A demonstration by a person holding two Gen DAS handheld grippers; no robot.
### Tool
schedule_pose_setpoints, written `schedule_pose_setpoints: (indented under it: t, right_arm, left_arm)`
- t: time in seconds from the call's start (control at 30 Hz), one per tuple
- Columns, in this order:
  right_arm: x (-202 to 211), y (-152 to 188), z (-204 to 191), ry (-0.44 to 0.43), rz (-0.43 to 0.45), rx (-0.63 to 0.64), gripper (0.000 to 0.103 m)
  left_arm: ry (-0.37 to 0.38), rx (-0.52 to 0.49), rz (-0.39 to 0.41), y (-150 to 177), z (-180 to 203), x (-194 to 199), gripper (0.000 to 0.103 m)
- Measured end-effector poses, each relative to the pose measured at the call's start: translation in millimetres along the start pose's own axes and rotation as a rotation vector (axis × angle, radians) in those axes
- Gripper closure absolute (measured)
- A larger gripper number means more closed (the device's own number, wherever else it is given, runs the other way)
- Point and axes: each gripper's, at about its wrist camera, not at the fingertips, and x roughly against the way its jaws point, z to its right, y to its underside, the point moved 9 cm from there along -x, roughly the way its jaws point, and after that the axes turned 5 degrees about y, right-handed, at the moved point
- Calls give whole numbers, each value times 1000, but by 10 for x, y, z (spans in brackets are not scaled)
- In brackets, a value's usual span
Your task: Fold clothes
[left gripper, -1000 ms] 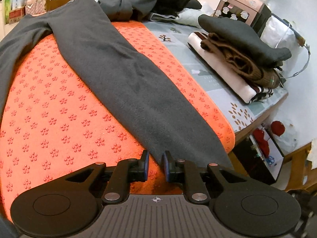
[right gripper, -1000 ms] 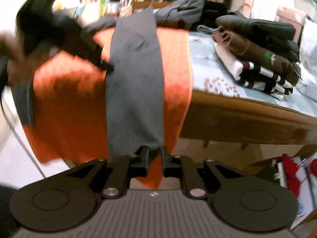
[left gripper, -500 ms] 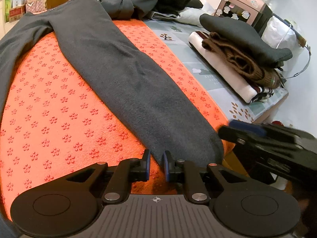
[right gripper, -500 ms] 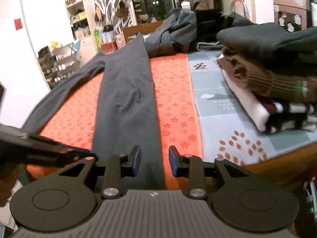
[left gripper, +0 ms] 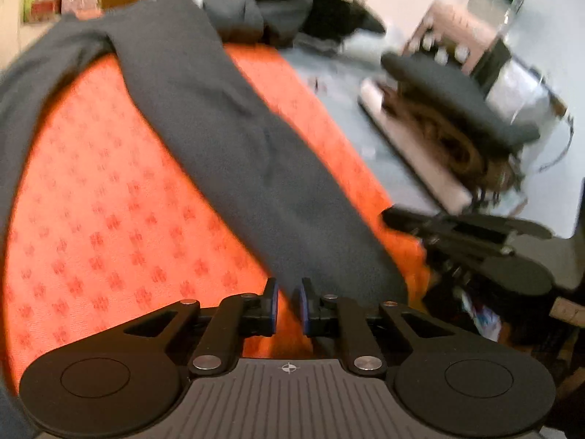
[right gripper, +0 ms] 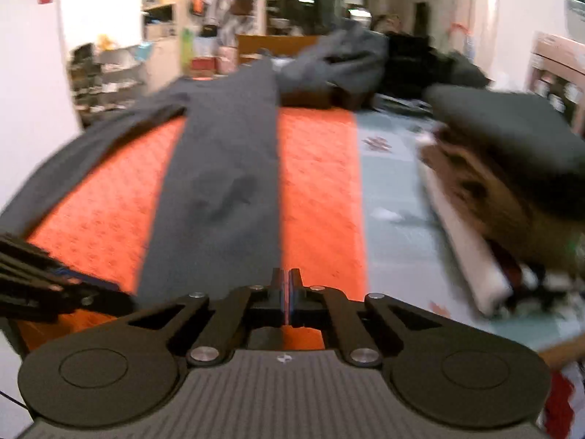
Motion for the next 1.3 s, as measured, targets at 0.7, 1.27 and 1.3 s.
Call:
schedule_pose_setpoints:
  t: [0.7, 1.27, 1.3]
  right_arm:
    - [-246, 95, -213, -14, -28, 149, 71]
    - [-669, -246, -116, 29, -53, 115, 77]
    - [-624, -244, -63, 54, -59, 106, 77]
  left_arm:
    - [-16, -157, 5, -121, -51, -239, 92]
    - [-52, -166, 35, -311, -288, -206, 92]
    - [-39, -161, 48, -286, -296, -125, 92]
